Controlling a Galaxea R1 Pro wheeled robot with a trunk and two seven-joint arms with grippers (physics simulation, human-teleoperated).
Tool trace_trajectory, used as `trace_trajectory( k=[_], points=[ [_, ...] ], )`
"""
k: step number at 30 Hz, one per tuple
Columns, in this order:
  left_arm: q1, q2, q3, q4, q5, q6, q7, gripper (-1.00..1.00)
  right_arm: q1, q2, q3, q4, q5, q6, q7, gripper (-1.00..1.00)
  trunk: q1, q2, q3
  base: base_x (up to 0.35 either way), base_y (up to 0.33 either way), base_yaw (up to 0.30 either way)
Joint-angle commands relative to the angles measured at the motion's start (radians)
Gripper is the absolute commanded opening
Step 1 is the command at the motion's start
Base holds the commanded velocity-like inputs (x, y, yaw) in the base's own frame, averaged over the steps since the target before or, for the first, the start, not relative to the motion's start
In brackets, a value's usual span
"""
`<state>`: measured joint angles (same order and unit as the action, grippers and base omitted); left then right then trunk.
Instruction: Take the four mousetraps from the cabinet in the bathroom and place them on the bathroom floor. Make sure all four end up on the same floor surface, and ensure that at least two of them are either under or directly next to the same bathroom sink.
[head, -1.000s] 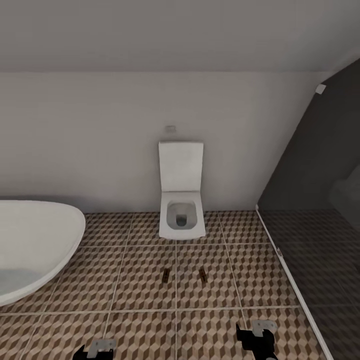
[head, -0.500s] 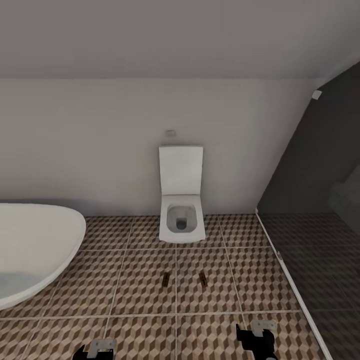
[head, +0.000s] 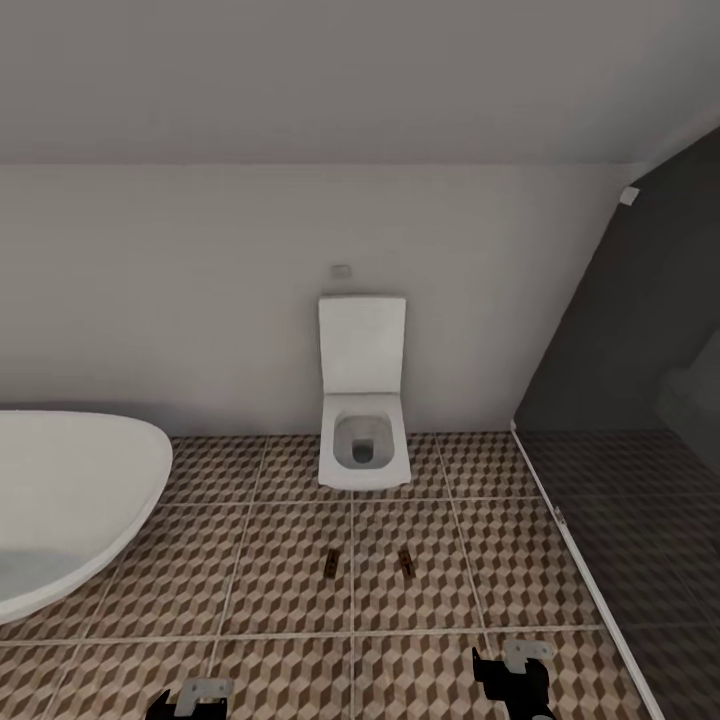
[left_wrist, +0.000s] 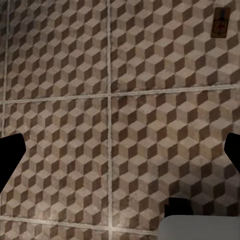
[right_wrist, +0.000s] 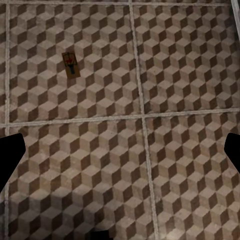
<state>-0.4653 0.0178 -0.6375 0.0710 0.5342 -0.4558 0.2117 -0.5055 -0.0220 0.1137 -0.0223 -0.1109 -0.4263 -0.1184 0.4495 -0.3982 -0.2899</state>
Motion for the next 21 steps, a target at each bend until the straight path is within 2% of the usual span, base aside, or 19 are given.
trace_trajectory(
  k=[1, 21],
  points=[
    [-0.001, -0.001, -0.008, 0.003, 0.003, -0.004, 0.003, 1.00, -0.001, 0.000, 0.009, 0.001, -0.010, -0.003, -0.001, 1.00, 0.001, -0.002, -0.002, 0.000, 0.000, 0.000],
    [-0.001, -0.001, -0.008, 0.003, 0.003, -0.003, 0.003, 1.00, -0.001, 0.000, 0.009, 0.001, -0.010, -0.003, -0.003, 1.00, 0.001, -0.002, -0.001, 0.000, 0.000, 0.000]
  ],
)
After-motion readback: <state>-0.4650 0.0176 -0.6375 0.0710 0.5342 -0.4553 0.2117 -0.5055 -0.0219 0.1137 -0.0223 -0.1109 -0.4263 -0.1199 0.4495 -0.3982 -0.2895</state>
